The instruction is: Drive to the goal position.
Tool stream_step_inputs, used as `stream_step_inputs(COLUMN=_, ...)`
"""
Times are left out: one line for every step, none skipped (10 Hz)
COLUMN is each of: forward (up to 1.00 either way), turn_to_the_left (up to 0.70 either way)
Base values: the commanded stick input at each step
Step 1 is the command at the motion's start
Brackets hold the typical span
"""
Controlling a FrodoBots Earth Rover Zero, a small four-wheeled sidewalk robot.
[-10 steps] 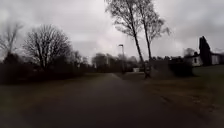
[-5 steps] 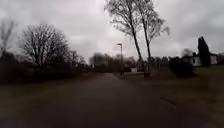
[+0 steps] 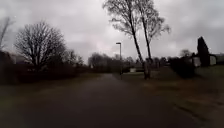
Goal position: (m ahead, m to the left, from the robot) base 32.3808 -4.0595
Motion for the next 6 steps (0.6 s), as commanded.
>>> stream_step_inputs(forward=1.0, turn_to_the_left=0.2)
stream_step_inputs(forward=1.0, turn_to_the_left=0.0)
stream_step_inputs(forward=1.0, turn_to_the_left=0.0)
stream_step_inputs(forward=1.0, turn_to_the_left=0.0)
stream_step_inputs(forward=1.0, turn_to_the_left=0.0)
stream_step_inputs(forward=1.0, turn_to_the_left=0.0)
